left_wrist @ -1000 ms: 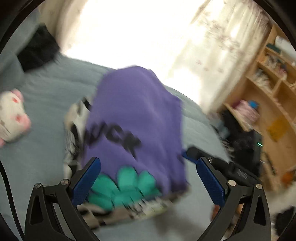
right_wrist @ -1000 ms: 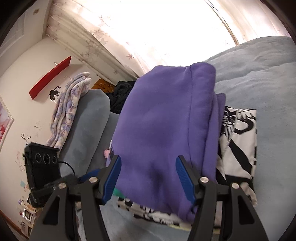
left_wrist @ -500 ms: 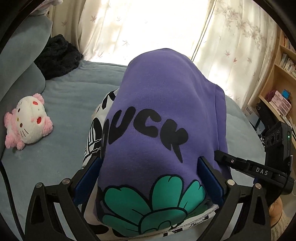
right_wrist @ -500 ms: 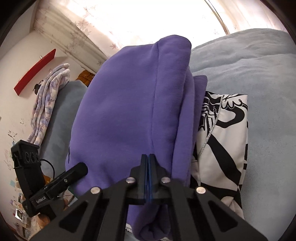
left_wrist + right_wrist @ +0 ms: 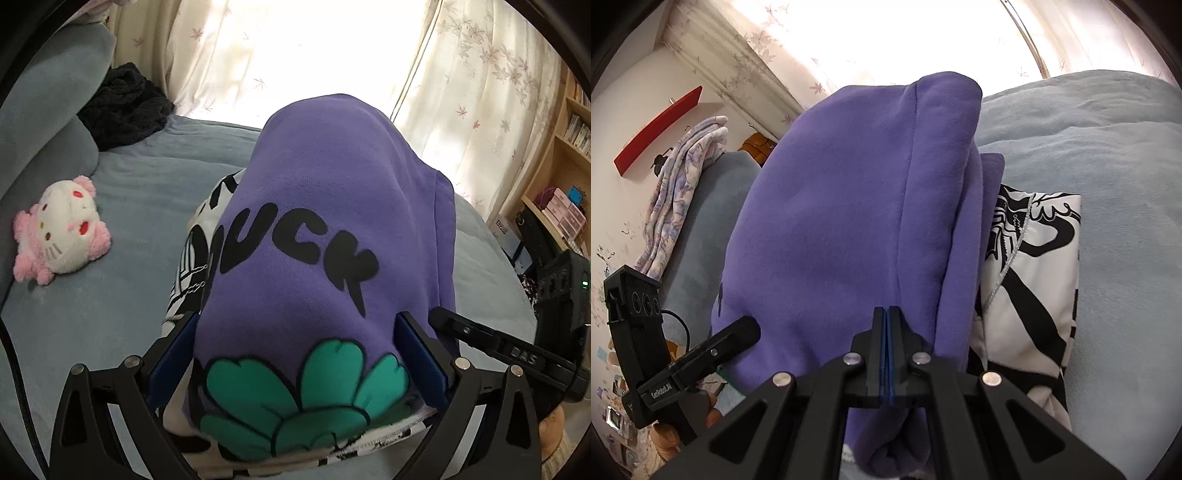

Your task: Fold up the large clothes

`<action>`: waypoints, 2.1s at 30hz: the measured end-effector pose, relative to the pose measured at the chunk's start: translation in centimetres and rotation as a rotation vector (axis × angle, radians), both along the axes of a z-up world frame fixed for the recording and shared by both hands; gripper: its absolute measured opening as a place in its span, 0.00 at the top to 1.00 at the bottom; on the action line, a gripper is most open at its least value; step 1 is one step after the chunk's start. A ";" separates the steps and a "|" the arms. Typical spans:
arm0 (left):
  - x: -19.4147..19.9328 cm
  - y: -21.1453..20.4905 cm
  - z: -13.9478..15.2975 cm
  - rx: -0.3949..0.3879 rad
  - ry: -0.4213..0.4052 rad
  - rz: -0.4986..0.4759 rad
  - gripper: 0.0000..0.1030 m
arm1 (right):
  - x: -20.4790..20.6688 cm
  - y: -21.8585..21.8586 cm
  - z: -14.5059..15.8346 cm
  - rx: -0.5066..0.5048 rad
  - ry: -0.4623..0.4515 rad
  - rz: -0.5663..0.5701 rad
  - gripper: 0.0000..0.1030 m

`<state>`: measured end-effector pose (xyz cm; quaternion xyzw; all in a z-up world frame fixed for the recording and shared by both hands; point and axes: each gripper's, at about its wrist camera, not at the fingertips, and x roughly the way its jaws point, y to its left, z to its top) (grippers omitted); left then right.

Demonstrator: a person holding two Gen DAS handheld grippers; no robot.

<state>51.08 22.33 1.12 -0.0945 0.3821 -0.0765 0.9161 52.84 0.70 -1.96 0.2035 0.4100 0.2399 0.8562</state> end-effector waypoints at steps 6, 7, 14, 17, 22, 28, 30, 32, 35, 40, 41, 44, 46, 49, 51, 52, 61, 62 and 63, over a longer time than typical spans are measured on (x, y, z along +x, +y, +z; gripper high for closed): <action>-4.3 -0.5 3.0 0.015 0.000 0.010 0.02 | -4.1 -0.6 2.3 -0.059 0.014 0.018 0.80; -5.2 -0.7 3.7 0.017 -0.006 0.007 0.02 | -4.9 -0.9 2.7 -0.066 0.016 0.022 0.80; -14.8 -3.2 9.7 0.084 -0.026 -0.019 0.02 | -14.0 -4.0 7.3 -0.077 0.031 0.045 0.80; -19.5 -4.5 12.0 0.093 -0.024 -0.034 0.02 | -18.5 -5.4 9.6 -0.080 0.029 0.058 0.79; -27.2 -6.9 15.6 0.097 -0.041 -0.063 0.02 | -27.2 -7.5 14.7 -0.114 -0.022 0.096 0.78; -36.7 -11.5 18.9 0.133 -0.099 -0.143 0.02 | -36.8 -9.7 20.1 -0.159 -0.121 0.121 0.63; -39.1 -13.1 19.3 0.152 -0.119 -0.163 0.02 | -39.5 -10.5 20.9 -0.185 -0.139 0.112 0.62; -41.8 -14.6 19.4 0.167 -0.147 -0.182 0.02 | -41.4 -11.1 21.1 -0.195 -0.149 0.109 0.62; -45.0 -16.4 19.0 0.184 -0.179 -0.187 0.02 | -44.1 -12.7 20.7 -0.199 -0.147 0.095 0.62; -48.9 -18.1 16.7 0.176 -0.201 -0.141 0.01 | -47.8 -14.8 19.0 -0.266 -0.171 0.051 0.60; -49.5 -18.6 15.6 0.167 -0.199 -0.136 0.01 | -48.5 -15.2 18.4 -0.270 -0.170 0.042 0.55; -50.8 -19.6 13.0 0.162 -0.198 -0.121 0.01 | -50.3 -16.4 16.3 -0.286 -0.167 0.005 0.42; -51.6 -20.3 10.6 0.169 -0.191 -0.082 0.01 | -51.5 -17.0 14.6 -0.302 -0.168 -0.036 0.39; -52.1 -20.9 7.4 0.177 -0.155 -0.032 0.01 | -53.3 -18.1 12.0 -0.302 -0.165 -0.090 0.32; -52.4 -21.3 5.0 0.174 -0.124 -0.011 0.01 | -54.2 -18.7 10.1 -0.318 -0.159 -0.147 0.27; -52.6 -21.6 3.8 0.168 -0.101 -0.010 0.01 | -54.3 -18.8 9.4 -0.330 -0.155 -0.168 0.26; -53.5 -22.4 -1.0 0.186 -0.008 0.008 0.01 | -56.2 -18.8 3.8 -0.381 -0.099 -0.308 0.26; -53.5 -22.3 -1.1 0.193 -0.008 0.013 0.01 | -56.4 -18.6 3.4 -0.386 -0.095 -0.308 0.26; -53.5 -22.2 -1.2 0.199 -0.006 0.021 0.01 | -56.6 -18.4 3.1 -0.391 -0.096 -0.304 0.26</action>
